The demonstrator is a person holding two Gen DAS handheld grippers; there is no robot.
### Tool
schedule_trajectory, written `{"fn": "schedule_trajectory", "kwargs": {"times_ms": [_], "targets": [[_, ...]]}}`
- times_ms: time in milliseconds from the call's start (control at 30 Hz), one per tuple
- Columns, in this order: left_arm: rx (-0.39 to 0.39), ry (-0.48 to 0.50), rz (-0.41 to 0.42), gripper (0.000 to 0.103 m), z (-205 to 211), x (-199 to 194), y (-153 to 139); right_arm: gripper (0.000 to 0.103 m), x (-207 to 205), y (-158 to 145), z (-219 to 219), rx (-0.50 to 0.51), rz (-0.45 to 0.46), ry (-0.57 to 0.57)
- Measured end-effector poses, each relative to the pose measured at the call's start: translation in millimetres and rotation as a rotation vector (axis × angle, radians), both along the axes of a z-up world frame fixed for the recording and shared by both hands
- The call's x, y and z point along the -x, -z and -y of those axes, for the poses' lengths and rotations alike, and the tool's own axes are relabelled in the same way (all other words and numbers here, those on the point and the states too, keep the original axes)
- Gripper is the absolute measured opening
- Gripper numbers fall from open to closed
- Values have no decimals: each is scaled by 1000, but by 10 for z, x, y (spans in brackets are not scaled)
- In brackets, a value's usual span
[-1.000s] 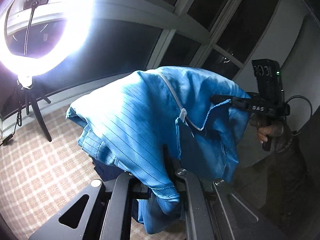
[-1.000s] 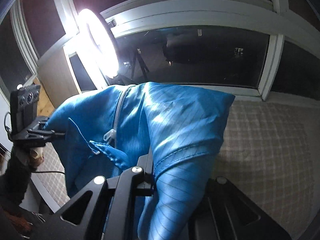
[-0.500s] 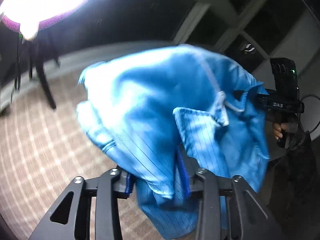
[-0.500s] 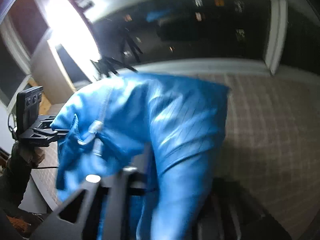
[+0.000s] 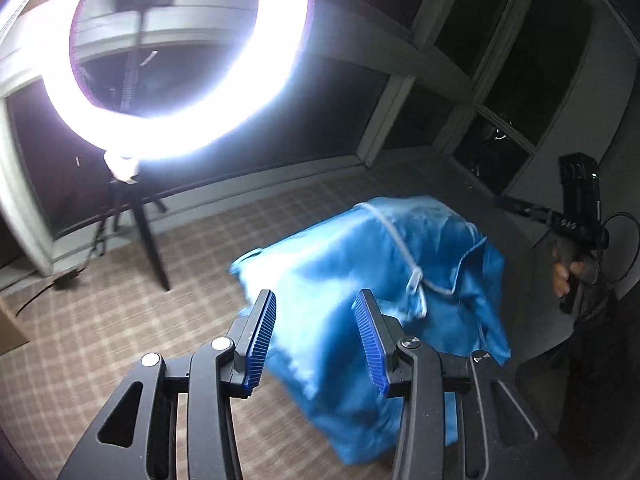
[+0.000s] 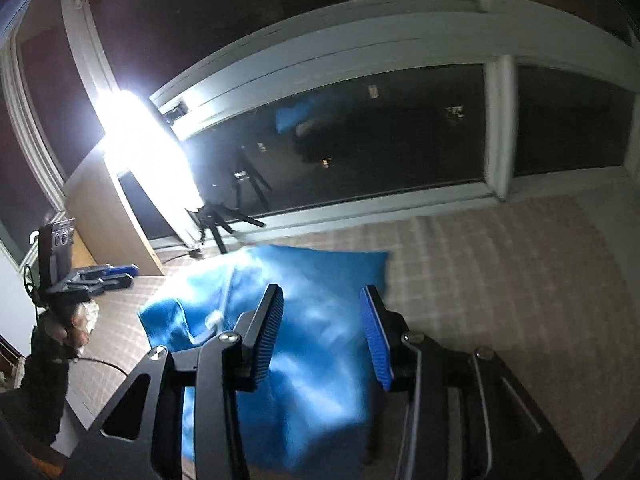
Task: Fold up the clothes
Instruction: 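Lower the coat onto the clothes stack and open both tools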
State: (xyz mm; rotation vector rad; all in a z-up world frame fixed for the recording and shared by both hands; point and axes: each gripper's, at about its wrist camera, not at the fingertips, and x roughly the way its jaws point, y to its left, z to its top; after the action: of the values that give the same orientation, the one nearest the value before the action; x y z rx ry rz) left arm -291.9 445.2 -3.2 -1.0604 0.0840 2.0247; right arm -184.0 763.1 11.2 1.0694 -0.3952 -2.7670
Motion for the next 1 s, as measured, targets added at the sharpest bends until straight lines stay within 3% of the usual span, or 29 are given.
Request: {"fn": "schedule_trajectory", "kwargs": {"times_ms": [133, 200, 300, 467, 567, 700, 767, 900, 1000], "targets": [[79, 1, 36, 40, -273, 75, 403, 40, 436, 386, 182, -19, 62, -16], [104, 9, 95, 39, -337, 92, 698, 40, 480, 603, 170, -53, 108, -17], [106, 36, 106, 40, -386, 21, 954, 40, 506, 938, 87, -69, 172, -21], [129, -4, 65, 40, -270, 87, 777, 41, 442, 894, -178, -18, 180, 36], [120, -27, 12, 40, -114, 50, 516, 42, 216, 625, -247, -47, 118, 68], [84, 31, -29, 41, -150, -64, 311, 44, -46, 273, -37, -66, 7, 7], [90, 40, -39, 41, -282, -36, 319, 54, -67, 180, 105, -87, -27, -31], [124, 34, -46, 42, -645, 117, 446, 62, 252, 297, 163, -111, -21, -20], [158, 2, 0, 49, -793, 289, 670, 66, 547, 646, 16, -65, 83, -2]]}}
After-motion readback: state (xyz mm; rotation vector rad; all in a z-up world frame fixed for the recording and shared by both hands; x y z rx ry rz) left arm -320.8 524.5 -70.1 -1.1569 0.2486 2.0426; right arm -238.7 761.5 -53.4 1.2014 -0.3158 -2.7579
